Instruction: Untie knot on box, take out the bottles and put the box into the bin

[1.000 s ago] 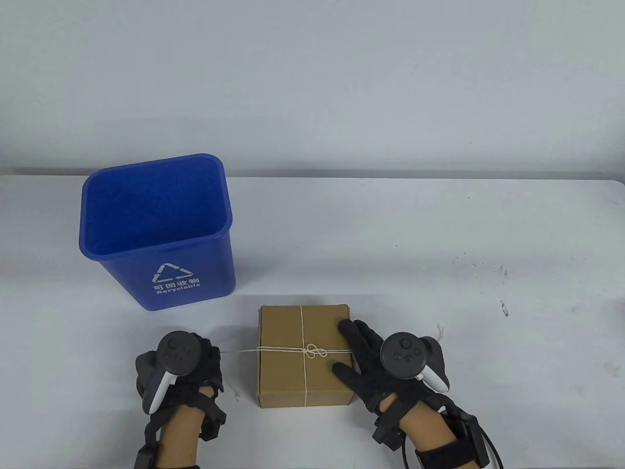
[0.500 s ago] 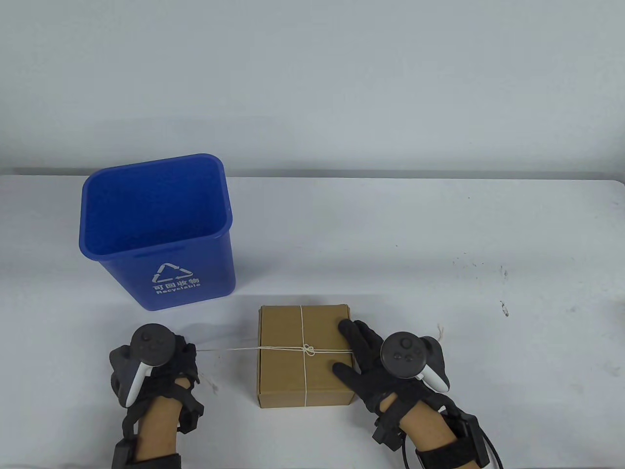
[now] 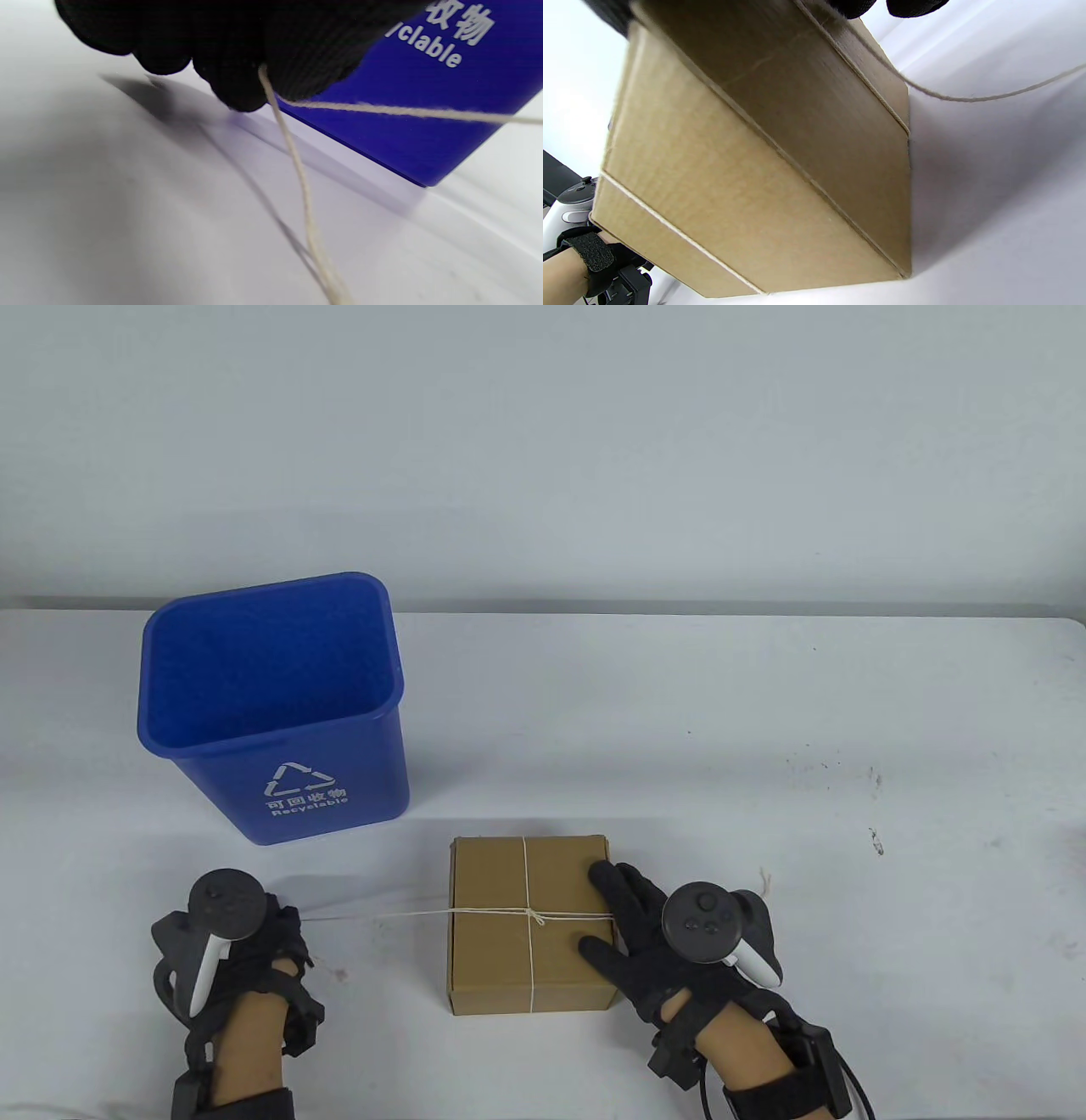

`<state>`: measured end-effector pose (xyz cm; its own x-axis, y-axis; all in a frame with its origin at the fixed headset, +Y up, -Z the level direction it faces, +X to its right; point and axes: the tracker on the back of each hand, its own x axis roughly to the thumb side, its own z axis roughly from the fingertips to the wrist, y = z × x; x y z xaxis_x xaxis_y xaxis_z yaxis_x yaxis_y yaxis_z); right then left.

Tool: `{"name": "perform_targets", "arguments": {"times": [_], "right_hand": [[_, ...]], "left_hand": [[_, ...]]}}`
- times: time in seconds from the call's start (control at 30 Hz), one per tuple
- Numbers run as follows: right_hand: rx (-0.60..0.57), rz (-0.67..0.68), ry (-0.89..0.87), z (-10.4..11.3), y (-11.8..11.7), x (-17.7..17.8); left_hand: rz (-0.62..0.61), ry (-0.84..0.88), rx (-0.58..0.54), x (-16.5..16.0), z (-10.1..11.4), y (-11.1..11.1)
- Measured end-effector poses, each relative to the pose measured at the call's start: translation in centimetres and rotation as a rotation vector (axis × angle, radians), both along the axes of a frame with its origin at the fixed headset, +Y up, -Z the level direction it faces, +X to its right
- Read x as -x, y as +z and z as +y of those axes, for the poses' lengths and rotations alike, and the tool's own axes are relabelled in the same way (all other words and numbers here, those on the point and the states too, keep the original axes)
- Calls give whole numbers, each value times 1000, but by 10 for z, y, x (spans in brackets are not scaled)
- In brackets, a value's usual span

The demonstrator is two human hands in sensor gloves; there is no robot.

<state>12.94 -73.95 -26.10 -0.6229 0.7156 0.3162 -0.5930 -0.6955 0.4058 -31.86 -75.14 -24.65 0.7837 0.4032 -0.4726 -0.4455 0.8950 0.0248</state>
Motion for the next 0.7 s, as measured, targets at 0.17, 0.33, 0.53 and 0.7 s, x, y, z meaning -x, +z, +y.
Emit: {"name": "perform_targets", "arguments": {"times": [0.17, 0.33, 0.53, 0.7], "right_hand": [[2, -1, -1, 0, 0, 0], [3, -1, -1, 0, 0, -1], [3, -2, -2, 0, 0, 0], [4, -2, -3, 0, 1, -1]], "left_hand": [[66, -60, 32, 1, 2, 3], [129, -93, 62, 4, 2, 4], [182, -132, 85, 6, 3, 6], [242, -153, 105, 10, 1, 7]]}}
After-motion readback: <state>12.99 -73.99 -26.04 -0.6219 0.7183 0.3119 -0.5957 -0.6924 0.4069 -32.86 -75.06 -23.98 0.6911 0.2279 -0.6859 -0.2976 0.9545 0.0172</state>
